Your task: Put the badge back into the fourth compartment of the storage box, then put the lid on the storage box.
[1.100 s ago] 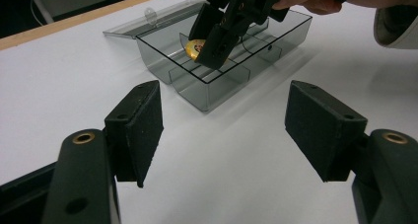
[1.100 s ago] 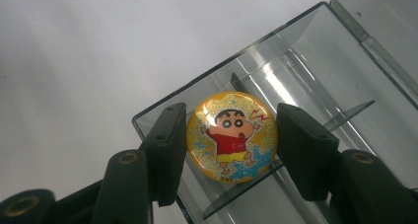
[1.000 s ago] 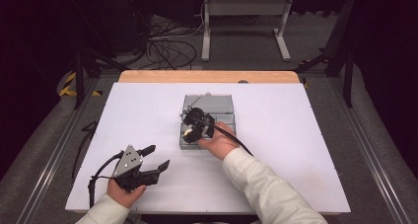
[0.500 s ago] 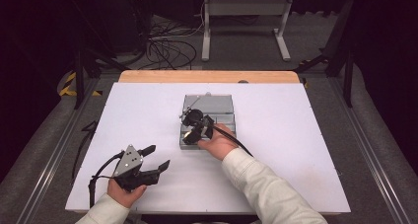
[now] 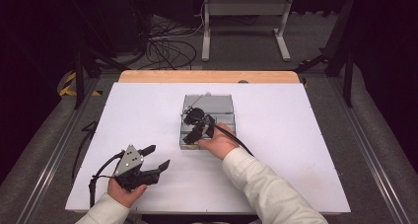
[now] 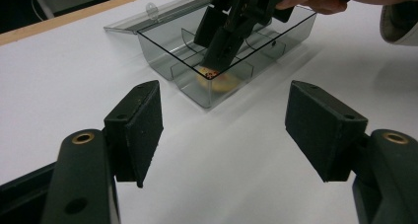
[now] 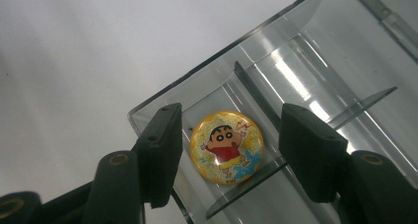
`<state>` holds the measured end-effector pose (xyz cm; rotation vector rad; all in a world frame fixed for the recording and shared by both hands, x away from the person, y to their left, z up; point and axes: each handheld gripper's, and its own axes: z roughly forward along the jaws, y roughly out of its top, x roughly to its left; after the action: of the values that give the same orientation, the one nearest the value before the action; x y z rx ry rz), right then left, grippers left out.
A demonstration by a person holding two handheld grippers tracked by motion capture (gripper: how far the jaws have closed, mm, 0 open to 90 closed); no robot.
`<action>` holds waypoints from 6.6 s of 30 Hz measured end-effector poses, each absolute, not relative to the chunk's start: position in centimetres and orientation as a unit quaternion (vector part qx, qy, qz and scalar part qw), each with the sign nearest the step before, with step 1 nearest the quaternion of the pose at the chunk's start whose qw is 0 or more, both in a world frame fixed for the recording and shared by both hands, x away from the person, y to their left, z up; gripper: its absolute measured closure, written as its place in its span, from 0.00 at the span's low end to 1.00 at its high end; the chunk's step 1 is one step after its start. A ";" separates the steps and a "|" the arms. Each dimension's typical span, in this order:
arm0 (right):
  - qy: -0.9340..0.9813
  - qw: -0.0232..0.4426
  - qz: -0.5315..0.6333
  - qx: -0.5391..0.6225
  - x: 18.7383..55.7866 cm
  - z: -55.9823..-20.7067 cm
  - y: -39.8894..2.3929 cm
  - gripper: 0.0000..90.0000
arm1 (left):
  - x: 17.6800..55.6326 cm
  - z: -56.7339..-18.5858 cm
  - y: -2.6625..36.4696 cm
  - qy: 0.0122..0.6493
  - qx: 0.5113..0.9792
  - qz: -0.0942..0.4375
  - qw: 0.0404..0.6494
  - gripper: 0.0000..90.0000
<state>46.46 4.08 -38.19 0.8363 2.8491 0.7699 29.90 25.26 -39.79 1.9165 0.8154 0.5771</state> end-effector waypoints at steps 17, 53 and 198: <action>0.890 0.056 0.369 0.261 45.0 -32.9 -0.3 0.21 | 31.0 -39.6 25.4 0.345 0.786 0.239 0.454 0.31; 0.829 0.115 0.448 0.314 44.8 -32.4 -11.0 0.05 | 35.4 -36.9 25.9 0.367 0.793 0.197 0.445 0.22; 0.847 -0.027 0.335 0.413 56.3 -40.7 -9.6 0.09 | 53.1 -39.6 17.8 0.493 0.806 0.041 0.325 0.23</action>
<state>56.30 -9.64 -40.70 1.3193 2.7076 1.0706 53.06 17.77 -39.65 2.1125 1.2924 0.1069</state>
